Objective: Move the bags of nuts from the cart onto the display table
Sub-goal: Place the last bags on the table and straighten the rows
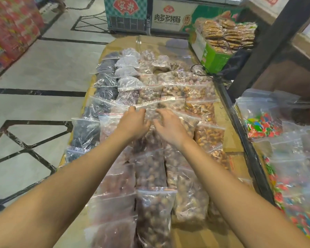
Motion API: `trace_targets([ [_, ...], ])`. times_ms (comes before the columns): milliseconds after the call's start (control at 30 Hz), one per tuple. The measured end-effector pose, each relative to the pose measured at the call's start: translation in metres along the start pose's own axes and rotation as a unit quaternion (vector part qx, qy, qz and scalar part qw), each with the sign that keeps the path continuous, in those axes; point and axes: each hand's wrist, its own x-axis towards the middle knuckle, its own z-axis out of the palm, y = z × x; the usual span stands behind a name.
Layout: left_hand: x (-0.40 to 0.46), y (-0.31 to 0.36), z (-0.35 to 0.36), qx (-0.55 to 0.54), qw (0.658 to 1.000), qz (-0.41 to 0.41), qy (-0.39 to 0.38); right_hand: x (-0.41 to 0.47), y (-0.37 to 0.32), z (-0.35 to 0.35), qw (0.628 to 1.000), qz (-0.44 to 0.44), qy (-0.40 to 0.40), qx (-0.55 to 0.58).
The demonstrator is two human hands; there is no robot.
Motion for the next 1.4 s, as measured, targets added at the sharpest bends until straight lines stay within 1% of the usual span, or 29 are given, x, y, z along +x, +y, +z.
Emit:
trace_targets([
  [100,0.037,-0.007,0.001,-0.066,0.998,-0.016,-0.013,0.048,0.002,0.008,0.999,0.025,0.018,0.025],
  [200,0.063,-0.01,0.006,-0.106,0.993,-0.048,-0.035,0.083,0.004,0.016,0.998,0.063,-0.014,0.021],
  [300,0.078,-0.008,0.014,-0.089,0.99,-0.081,-0.074,0.109,0.008,0.023,0.994,0.088,-0.05,-0.032],
  [400,0.087,-0.008,0.024,-0.066,0.987,-0.115,-0.087,0.124,0.011,0.023,0.993,0.085,-0.069,-0.036],
  [500,0.093,-0.008,0.028,-0.098,0.978,-0.158,-0.09,0.129,0.019,0.029,0.993,0.085,-0.073,-0.047],
  [567,0.095,-0.007,0.034,-0.159,0.973,-0.151,-0.076,0.129,0.025,0.032,0.994,0.089,-0.055,-0.03],
  [633,0.094,-0.011,0.04,-0.203,0.973,-0.105,-0.017,0.124,0.032,0.032,0.992,0.111,-0.023,0.047],
  [700,0.093,-0.019,0.042,-0.192,0.979,-0.066,0.033,0.119,0.038,0.033,0.984,0.134,0.023,0.119],
  [733,0.093,-0.023,0.042,-0.184,0.981,-0.055,0.036,0.118,0.039,0.034,0.982,0.134,0.032,0.129],
  [767,0.094,-0.025,0.042,-0.176,0.983,-0.053,0.025,0.118,0.04,0.035,0.984,0.128,0.024,0.122],
  [900,0.094,-0.019,0.042,-0.106,0.992,-0.041,-0.057,0.113,0.037,0.028,0.987,0.101,-0.058,0.106],
  [1000,0.095,-0.019,0.042,-0.075,0.993,-0.035,-0.082,0.106,0.037,0.028,0.993,0.082,-0.055,0.071],
  [1067,0.095,-0.02,0.041,-0.025,0.993,-0.028,-0.11,0.102,0.04,0.033,0.996,0.065,-0.059,0.029],
  [1133,0.093,-0.02,0.04,0.031,0.991,-0.013,-0.126,0.098,0.044,0.037,0.996,0.074,-0.047,0.032],
  [1200,0.091,-0.017,0.039,0.049,0.989,-0.017,-0.14,0.099,0.046,0.037,0.994,0.096,-0.028,0.044],
  [1267,0.089,-0.014,0.04,0.057,0.987,-0.026,-0.15,0.102,0.043,0.034,0.993,0.104,-0.05,0.038],
  [1333,0.088,-0.016,0.043,0.051,0.99,-0.016,-0.128,0.102,0.04,0.031,0.989,0.106,-0.072,0.068],
  [1400,0.084,-0.021,0.046,0.043,0.996,-0.003,-0.074,0.099,0.043,0.032,0.989,0.113,-0.041,0.092],
])
